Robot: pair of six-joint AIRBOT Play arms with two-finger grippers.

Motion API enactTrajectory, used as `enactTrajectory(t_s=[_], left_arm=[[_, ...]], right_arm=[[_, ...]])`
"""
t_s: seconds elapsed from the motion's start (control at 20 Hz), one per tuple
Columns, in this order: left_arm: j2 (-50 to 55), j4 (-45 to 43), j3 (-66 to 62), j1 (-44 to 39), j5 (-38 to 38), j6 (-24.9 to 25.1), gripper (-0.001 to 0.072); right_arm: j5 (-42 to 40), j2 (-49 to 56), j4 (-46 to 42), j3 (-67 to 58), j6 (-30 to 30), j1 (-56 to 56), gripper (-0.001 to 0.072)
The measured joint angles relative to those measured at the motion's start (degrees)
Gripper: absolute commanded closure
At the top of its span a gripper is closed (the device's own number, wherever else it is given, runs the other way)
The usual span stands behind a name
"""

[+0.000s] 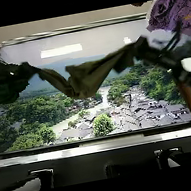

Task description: Fold the clothes and pants, and hang the long-sleeved shirts on hangers.

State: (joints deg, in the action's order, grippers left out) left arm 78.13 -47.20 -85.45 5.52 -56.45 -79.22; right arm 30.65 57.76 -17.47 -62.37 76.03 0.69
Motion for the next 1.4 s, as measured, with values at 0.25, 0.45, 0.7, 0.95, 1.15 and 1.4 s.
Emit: enactTrajectory(t_s=[0.25, 0.45, 0.7, 0.95, 1.15, 1.4], left_arm=[[-15.1, -23.6, -14.3, 0.2, 0.8, -14.9, 0.0693], [-26.5, -37.0, -18.1, 0.2, 2.8, -24.1, 0.0692], [-31.3, -42.4, -17.8, 0.2, 0.0, -29.0, 0.0692], [-24.3, -38.7, -6.9, -1.0, -6.3, -29.2, 0.0691], [-11.1, -36.9, 4.2, -1.8, -6.0, -29.0, 0.0690], [7.5, -34.2, 8.7, -2.1, -3.3, -29.2, 0.0690]], right_arm=[[0.8, -8.0, -7.1, -17.3, 2.3, -5.6, 0.0683], [1.0, -12.3, -11.5, -26.4, 4.4, -6.6, 0.0683], [2.9, -13.2, -13.2, -29.8, 6.6, -6.9, 0.0683], [15.8, -0.5, -14.6, -30.4, 11.3, -5.8, 0.0682], [17.3, 16.3, -19.8, -30.5, 13.2, 0.2, 0.0682], [7.4, 36.0, -22.4, -30.6, 15.8, 6.1, 0.0682]])
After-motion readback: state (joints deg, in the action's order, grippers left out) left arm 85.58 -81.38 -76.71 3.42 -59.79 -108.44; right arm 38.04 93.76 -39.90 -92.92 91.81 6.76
